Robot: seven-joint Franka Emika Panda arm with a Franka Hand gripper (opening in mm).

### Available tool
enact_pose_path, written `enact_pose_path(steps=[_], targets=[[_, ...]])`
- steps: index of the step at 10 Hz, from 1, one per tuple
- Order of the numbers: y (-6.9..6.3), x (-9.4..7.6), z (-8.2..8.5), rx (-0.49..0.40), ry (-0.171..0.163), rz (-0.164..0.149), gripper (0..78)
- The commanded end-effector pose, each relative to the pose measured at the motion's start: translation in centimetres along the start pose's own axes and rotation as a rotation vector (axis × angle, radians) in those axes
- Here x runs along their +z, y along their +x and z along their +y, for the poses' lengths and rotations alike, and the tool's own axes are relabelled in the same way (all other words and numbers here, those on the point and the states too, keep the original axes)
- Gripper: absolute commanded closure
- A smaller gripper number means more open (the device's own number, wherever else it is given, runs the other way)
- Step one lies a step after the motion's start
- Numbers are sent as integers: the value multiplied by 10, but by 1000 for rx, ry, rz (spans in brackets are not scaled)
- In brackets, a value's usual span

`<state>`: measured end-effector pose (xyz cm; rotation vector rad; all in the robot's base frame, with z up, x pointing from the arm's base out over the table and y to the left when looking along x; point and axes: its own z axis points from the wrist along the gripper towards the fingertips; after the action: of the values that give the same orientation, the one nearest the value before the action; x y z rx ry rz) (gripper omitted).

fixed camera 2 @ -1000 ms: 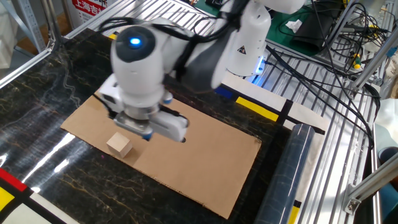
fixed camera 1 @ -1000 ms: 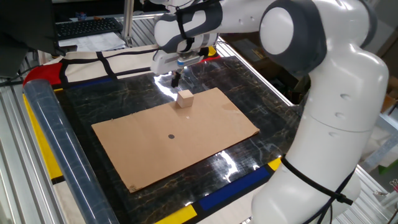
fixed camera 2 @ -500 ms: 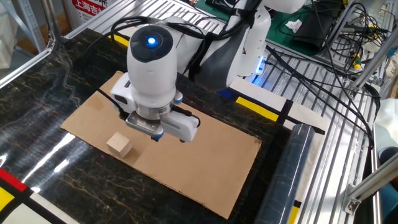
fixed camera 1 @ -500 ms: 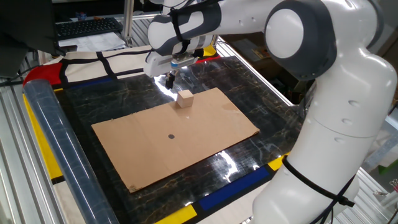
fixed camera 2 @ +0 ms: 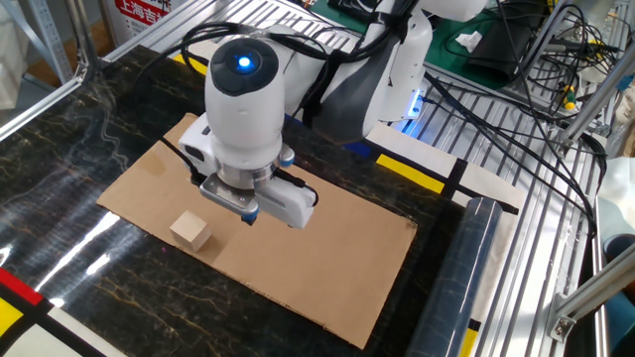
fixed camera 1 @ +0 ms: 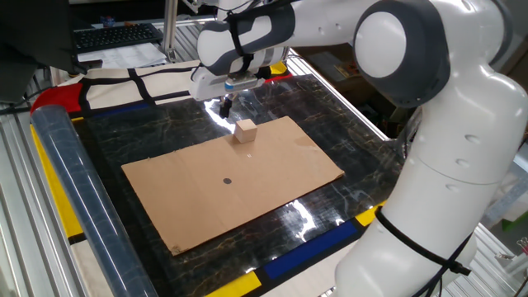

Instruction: Grab the block and place it at the designated location

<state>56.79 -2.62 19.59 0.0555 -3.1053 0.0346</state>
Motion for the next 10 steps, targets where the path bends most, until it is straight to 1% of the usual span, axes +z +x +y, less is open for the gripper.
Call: enact_pose_path(steps=[1,2,3,4,5,7,9,10], targets=[[-11,-4,-8,-42,-9,-13,776],[-14,-5,-10,-43,-9,-13,776],[-28,-11,-27,-57,-7,-12,776],[-30,-11,-30,-60,-8,-13,776],[-40,-9,-47,-93,-7,-8,776],[-57,-12,-68,-161,-12,4,776],[-67,-12,-85,-192,-13,17,776],[-68,-11,-88,-191,-12,24,776]])
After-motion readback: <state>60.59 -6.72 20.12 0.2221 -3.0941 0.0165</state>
